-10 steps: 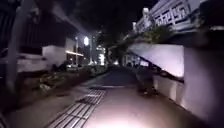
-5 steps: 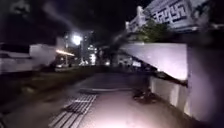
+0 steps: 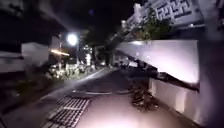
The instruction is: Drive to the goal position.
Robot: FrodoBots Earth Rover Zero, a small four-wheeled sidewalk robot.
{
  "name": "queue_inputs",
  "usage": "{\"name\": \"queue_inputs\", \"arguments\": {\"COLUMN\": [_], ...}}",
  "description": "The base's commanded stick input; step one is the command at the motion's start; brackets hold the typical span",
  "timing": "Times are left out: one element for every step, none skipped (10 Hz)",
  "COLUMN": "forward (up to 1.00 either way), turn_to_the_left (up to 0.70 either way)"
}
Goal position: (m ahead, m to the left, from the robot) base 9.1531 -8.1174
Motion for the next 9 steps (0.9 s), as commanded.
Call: {"name": "queue_inputs", "arguments": {"forward": [0.45, 0.45, 0.45, 0.45, 0.45, 0.45, 0.45, 0.45, 0.45], "turn_to_the_left": [0.0, 0.0, 0.0, 0.0, 0.0, 0.0, 0.0, 0.0, 0.0]}}
